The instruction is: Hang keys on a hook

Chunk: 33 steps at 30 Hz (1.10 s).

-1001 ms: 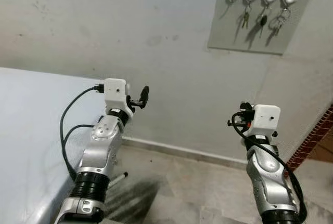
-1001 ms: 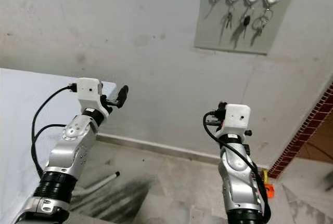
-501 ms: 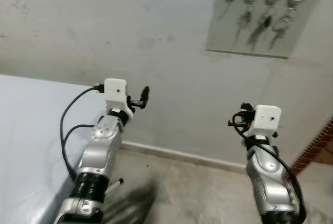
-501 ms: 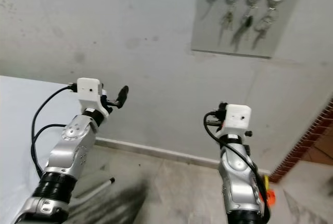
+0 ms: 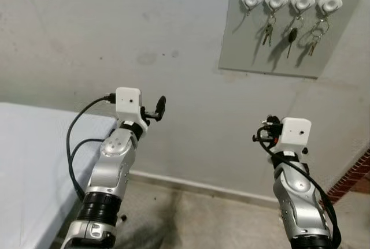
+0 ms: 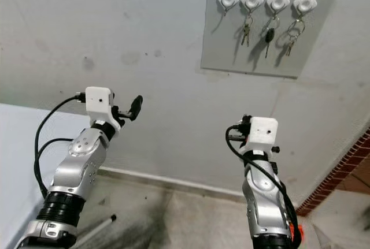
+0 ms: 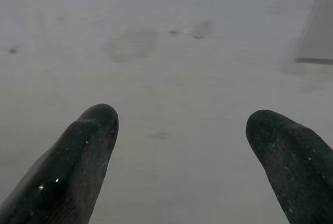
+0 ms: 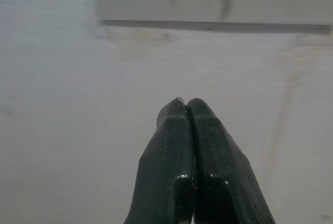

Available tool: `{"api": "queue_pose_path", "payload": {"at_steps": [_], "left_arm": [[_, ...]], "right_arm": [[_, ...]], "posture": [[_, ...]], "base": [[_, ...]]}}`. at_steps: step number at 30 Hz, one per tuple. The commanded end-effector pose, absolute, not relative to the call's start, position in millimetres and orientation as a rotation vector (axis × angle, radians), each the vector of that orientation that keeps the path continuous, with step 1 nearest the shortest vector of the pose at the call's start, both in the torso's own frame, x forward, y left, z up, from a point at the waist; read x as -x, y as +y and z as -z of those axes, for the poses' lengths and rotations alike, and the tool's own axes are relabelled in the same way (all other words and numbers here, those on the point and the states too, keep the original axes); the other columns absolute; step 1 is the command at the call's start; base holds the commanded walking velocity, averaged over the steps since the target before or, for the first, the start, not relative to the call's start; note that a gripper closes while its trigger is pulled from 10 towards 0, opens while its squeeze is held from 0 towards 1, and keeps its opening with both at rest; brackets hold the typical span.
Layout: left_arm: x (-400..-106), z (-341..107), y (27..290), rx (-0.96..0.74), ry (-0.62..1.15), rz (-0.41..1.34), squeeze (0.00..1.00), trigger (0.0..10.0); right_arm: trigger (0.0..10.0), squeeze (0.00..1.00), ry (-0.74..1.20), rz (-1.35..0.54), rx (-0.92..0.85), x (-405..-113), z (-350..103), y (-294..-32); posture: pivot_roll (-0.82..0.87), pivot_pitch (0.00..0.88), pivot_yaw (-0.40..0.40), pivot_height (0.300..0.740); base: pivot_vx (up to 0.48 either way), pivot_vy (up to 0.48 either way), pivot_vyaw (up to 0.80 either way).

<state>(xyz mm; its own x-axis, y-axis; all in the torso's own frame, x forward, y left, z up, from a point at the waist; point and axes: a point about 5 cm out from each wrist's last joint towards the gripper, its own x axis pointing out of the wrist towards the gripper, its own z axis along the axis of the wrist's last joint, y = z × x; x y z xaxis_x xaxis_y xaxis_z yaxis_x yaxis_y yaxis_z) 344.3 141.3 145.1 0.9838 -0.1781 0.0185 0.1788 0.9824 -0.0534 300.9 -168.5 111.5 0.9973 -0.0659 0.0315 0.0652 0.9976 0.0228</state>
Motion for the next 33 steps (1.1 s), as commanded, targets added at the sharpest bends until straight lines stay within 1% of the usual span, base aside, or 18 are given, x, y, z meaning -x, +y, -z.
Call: {"api": "queue_pose_path", "payload": {"at_steps": [1, 12, 13, 14, 16, 19, 20, 23, 25, 26, 27, 29, 31, 33], "left_arm": [[-344.9, -148.6, 141.8, 0.053, -0.021, 0.178, 0.00, 10.0], [-344.5, -149.8, 143.1, 0.052, -0.028, 0.176, 0.00, 10.0], [-343.7, -151.7, 142.0, 0.083, -0.042, 0.180, 0.00, 10.0], [-343.2, -152.8, 141.5, 0.120, -0.050, 0.180, 0.00, 10.0], [-342.9, -153.8, 140.7, 0.141, -0.050, 0.194, 0.00, 10.0], [-342.9, -156.3, 137.7, 0.113, -0.055, 0.217, 0.00, 10.0], [-341.2, -161.2, 131.5, 0.073, -0.080, 0.267, 0.00, 10.0], [-337.9, -168.4, 121.1, 0.018, -0.115, 0.340, 0.00, 10.0], [-337.6, -169.5, 119.4, 0.018, -0.118, 0.353, 0.00, 10.0], [-334.6, -177.3, 107.5, -0.023, -0.153, 0.424, 0.00, 10.0], [-333.2, -180.4, 102.6, -0.040, -0.167, 0.452, 0.00, 10.0], [-330.3, -186.2, 93.4, -0.038, -0.188, 0.497, 0.00, 10.0], [-329.1, -188.2, 89.8, -0.032, -0.191, 0.513, 0.00, 10.0], [-323.6, -194.6, 79.0, -0.038, -0.218, 0.568, 0.00, 10.0]], "right_arm": [[10.0, 0.00, -0.050, 0.065, -0.011, -302.3, -117.2, -169.5], [10.0, 0.00, -0.048, 0.062, -0.011, -303.2, -117.1, -168.3], [10.0, 0.00, -0.048, 0.062, -0.012, -303.3, -117.2, -168.1], [10.0, 0.00, -0.049, 0.062, -0.011, -303.3, -117.2, -168.0], [10.0, 0.00, -0.049, 0.062, -0.012, -303.2, -117.1, -167.9], [10.0, 0.00, -0.052, 0.061, -0.010, -303.6, -117.7, -168.1], [10.0, 0.00, -0.060, 0.052, -0.007, -304.0, -118.8, -167.7], [10.0, 0.00, -0.077, 0.034, 0.010, -304.9, -121.5, -166.7], [10.0, 0.00, -0.078, 0.030, 0.010, -305.3, -121.9, -166.5], [10.0, 0.00, -0.095, 0.015, 0.021, -308.4, -127.6, -165.1], [10.0, 0.00, -0.103, 0.010, 0.021, -309.7, -130.4, -164.6], [10.0, 0.00, -0.125, 0.005, 0.024, -312.6, -137.6, -164.1], [10.0, 0.00, -0.134, 0.002, 0.026, -313.7, -140.8, -163.9], [10.0, 0.00, -0.168, -0.021, 0.017, -316.0, -150.1, -163.0]], "posture": [[-0.07, 0.031, 0.030, 0.740], [-0.06, 0.035, 0.029, 0.740], [-0.06, 0.036, 0.029, 0.740], [-0.06, 0.035, 0.030, 0.740], [-0.06, 0.035, 0.030, 0.740], [-0.06, 0.038, 0.031, 0.740], [-0.06, 0.038, 0.031, 0.740], [-0.06, 0.039, 0.033, 0.740], [-0.06, 0.039, 0.033, 0.740], [-0.06, 0.040, 0.035, 0.740], [-0.06, 0.039, 0.034, 0.740], [-0.06, 0.039, 0.034, 0.740], [-0.06, 0.039, 0.034, 0.740], [-0.06, 0.039, 0.037, 0.740]], "base": [[0.386, 0.000, 0.00], [0.387, 0.000, 0.00], [0.311, 0.000, 0.00], [0.000, 0.000, 0.00], [0.000, 0.000, 0.00], [0.000, 0.000, 0.00], [0.000, 0.000, 0.00], [0.000, 0.000, 0.00], [0.000, 0.000, 0.00], [0.000, 0.000, 0.00], [0.000, 0.000, 0.00], [0.000, 0.000, 0.00], [0.000, 0.000, 0.00], [0.000, 0.000, 0.00]]}}
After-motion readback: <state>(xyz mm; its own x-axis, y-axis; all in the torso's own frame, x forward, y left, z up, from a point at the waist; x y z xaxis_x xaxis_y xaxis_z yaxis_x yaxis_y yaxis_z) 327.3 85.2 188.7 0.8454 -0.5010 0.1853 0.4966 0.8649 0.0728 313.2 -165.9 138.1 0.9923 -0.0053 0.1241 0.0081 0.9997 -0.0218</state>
